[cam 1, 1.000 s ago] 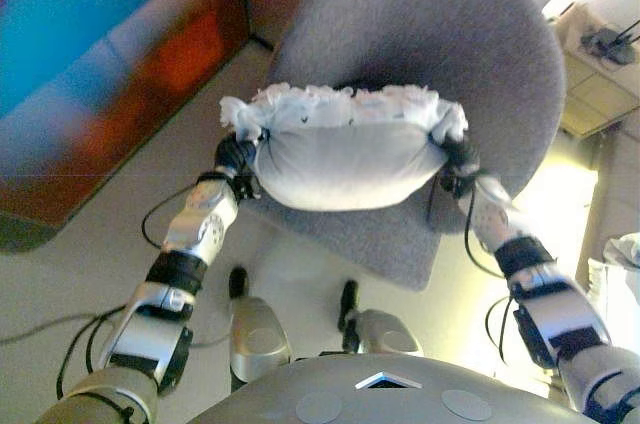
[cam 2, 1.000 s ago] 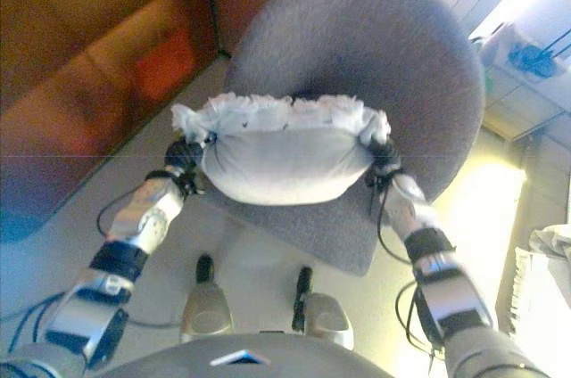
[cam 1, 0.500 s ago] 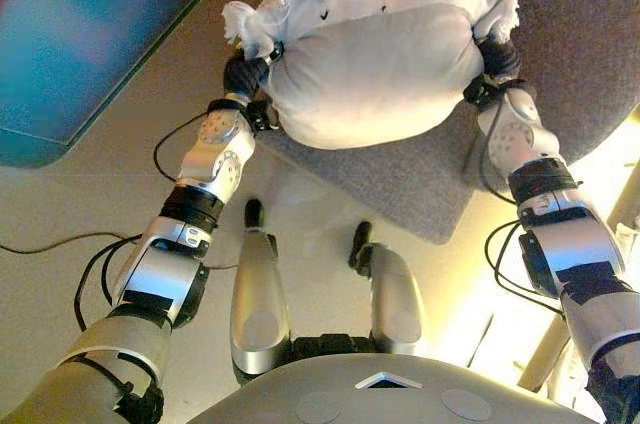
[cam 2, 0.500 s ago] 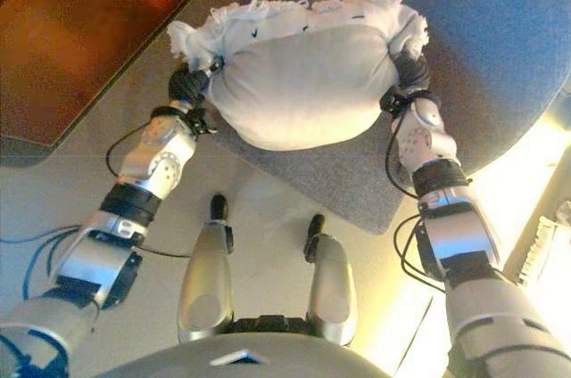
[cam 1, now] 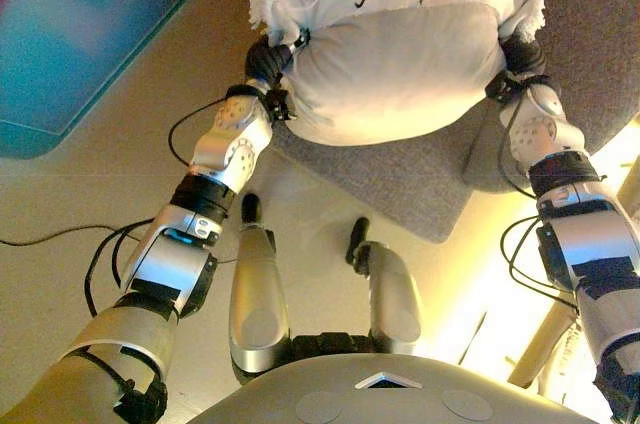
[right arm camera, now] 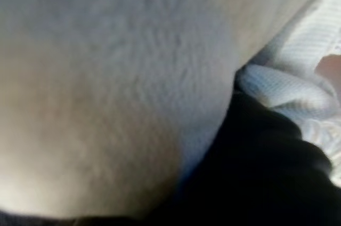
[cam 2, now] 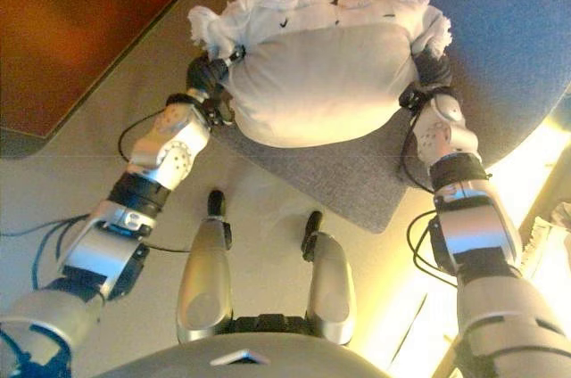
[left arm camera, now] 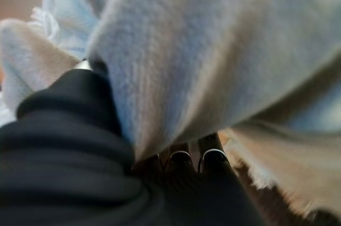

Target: Pick up the cushion and take it to the sofa

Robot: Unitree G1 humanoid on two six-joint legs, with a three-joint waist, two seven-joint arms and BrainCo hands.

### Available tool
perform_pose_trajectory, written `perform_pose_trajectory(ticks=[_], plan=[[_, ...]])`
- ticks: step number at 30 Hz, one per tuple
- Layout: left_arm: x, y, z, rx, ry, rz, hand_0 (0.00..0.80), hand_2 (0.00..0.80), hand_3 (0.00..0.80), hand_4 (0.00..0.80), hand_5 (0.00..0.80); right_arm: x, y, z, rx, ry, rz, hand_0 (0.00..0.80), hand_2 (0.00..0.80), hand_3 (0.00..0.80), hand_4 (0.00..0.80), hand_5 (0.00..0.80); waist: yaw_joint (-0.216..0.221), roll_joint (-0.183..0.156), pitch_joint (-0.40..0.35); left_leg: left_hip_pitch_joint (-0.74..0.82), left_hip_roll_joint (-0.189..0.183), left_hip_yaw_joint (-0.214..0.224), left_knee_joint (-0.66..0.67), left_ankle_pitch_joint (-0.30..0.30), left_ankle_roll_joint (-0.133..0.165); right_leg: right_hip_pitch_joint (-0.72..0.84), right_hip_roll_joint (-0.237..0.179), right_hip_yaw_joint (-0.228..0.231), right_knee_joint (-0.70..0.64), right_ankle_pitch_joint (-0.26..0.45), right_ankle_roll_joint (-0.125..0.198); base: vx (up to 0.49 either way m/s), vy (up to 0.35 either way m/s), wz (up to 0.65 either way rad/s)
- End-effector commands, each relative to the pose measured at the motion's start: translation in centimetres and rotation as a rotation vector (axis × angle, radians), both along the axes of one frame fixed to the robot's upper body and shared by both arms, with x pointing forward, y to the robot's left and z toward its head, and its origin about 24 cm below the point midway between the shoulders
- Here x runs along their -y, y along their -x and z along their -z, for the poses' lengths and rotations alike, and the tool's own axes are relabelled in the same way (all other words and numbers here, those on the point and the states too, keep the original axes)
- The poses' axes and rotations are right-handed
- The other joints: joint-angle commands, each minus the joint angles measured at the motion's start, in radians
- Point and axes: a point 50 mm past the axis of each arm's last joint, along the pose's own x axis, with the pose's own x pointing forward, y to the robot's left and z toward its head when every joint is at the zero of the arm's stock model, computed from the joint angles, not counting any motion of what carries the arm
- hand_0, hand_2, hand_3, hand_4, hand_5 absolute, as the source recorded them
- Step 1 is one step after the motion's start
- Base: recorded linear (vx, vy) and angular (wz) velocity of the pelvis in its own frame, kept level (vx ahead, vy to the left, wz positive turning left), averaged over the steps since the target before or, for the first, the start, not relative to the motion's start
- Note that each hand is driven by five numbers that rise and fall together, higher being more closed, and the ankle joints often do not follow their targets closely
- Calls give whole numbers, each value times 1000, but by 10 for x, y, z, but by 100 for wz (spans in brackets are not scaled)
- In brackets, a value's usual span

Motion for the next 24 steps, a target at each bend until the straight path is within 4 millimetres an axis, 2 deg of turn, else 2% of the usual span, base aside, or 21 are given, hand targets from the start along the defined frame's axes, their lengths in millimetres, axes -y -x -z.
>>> perform_pose_trajectory(ticks=[1, 6, 10, 11, 12, 13, 21, 24], plan=[[62, -2, -34, 57, 79, 158, 800, 800, 800, 800, 800, -26, -17, -80, 200, 136, -173, 800, 800, 800, 800, 800, 1, -1, -46, -30, 39, -3, 122, -101, -46, 31, -45, 16, -103, 103, 48, 28, 36, 0], [46, -15, -31, 19, 97, 84, 800, 800, 800, 800, 800, -23, -21, -82, 92, 218, -155, 800, 800, 800, 800, 800, 4, 31, -36, -48, 21, 2, 149, -115, -43, -23, -74, 20, -21, 73, 40, 27, 103, 5], [42, -19, -37, 51, 118, 80, 800, 800, 800, 800, 800, -30, -25, -83, 69, 240, -116, 791, 791, 791, 791, 791, 2, 58, -27, -41, 4, 9, 136, -110, -41, -49, -83, 37, 14, 60, 43, 10, 138, 18], [41, -20, -41, 76, 102, 78, 722, 722, 722, 722, 722, -32, -25, -84, 67, 252, -102, 82, 82, 82, 82, 82, 2, 66, -25, -39, -1, 12, 133, -110, -40, -55, -87, 41, 18, 58, 44, 17, 149, 12], [42, -21, -44, 86, 95, 78, 88, 88, 88, 88, 88, -32, -26, -85, 65, 252, -90, 0, 0, 0, 0, 0, 2, 70, -23, -37, -4, 13, 129, -109, -40, -59, -89, 43, 20, 58, 45, 9, 100, 10], [42, -21, -45, 93, 92, 73, 0, 0, 0, 0, 0, -31, -26, -86, 66, 246, -81, 0, 0, 0, 0, 0, 2, 74, -21, -37, -6, 13, 126, -108, -40, -63, -90, 46, 21, 58, 47, 10, 64, 8], [27, -25, -57, 143, 59, -17, 0, 0, 0, 0, 0, -29, -25, -89, 84, 197, -15, 0, 0, 0, 0, 0, -3, 86, -16, -23, -8, 26, 102, -103, -43, -75, -87, 52, 20, 58, 55, 7, 36, 3], [20, -26, -59, 187, -7, -37, 0, 0, 0, 0, 0, -25, -25, -88, 71, 243, -24, 0, 0, 0, 0, 0, -6, 87, -17, -13, -6, 35, 97, -103, -44, -72, -85, 53, 15, 60, 57, 0, 0, 0]])
